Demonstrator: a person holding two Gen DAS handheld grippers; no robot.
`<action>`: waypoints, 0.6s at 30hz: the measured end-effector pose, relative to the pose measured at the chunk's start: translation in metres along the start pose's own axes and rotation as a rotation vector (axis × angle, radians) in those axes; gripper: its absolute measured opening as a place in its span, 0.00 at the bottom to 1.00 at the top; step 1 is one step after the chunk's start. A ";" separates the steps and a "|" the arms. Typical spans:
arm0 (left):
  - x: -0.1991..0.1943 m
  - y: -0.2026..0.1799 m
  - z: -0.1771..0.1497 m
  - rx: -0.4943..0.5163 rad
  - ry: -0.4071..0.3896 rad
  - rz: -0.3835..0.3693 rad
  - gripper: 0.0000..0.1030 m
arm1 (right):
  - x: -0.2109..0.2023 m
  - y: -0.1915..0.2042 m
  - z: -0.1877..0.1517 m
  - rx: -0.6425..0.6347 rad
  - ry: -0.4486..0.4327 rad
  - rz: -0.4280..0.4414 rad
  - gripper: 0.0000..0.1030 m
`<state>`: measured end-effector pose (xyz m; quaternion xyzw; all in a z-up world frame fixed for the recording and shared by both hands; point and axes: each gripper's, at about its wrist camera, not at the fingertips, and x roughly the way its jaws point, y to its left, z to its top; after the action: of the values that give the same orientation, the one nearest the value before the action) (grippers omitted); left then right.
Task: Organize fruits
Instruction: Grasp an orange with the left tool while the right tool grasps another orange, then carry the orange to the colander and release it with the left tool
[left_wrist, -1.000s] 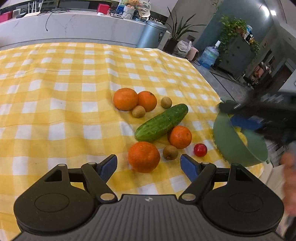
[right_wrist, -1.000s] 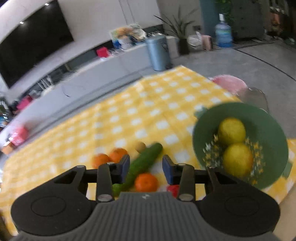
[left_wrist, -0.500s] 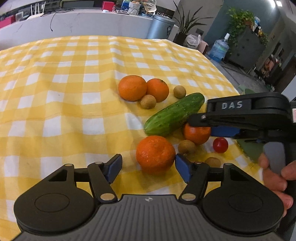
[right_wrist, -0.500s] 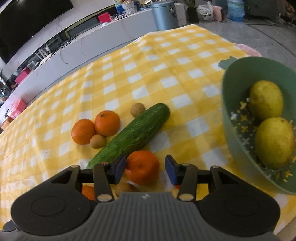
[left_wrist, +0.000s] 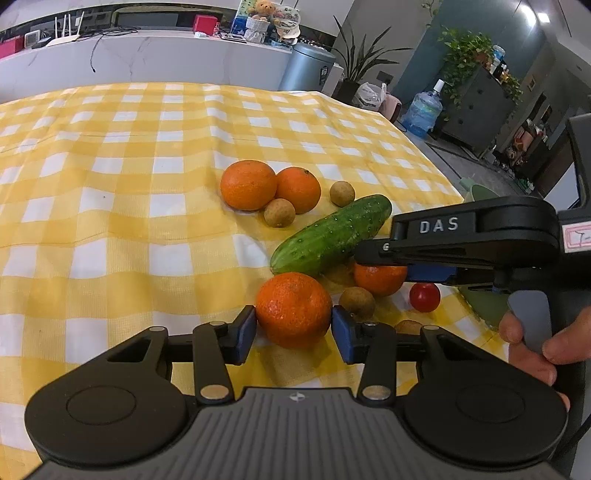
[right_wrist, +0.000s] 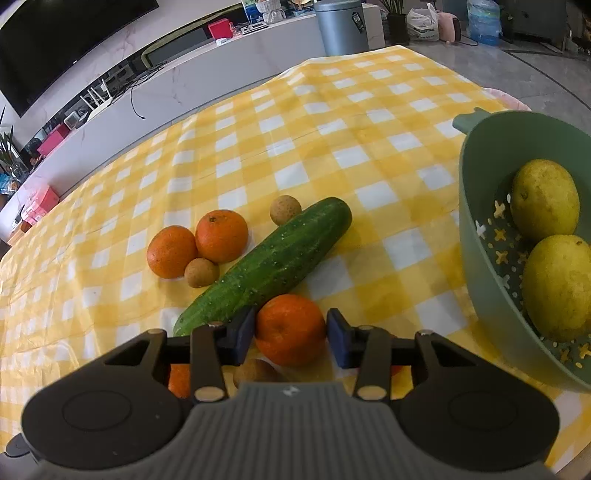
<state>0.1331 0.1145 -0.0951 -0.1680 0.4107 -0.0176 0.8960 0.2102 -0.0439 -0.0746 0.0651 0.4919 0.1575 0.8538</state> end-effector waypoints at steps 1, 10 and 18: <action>0.000 0.000 0.000 0.000 -0.004 0.002 0.48 | -0.002 0.000 0.000 0.000 -0.006 0.000 0.38; -0.011 0.001 0.001 -0.012 -0.057 -0.057 0.48 | -0.030 -0.013 0.002 0.069 -0.087 0.096 0.38; -0.034 -0.002 0.009 -0.038 -0.138 -0.173 0.48 | -0.075 -0.026 0.008 0.140 -0.240 0.265 0.38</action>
<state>0.1177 0.1208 -0.0643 -0.2207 0.3325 -0.0757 0.9138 0.1869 -0.0933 -0.0160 0.2067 0.3833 0.2249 0.8717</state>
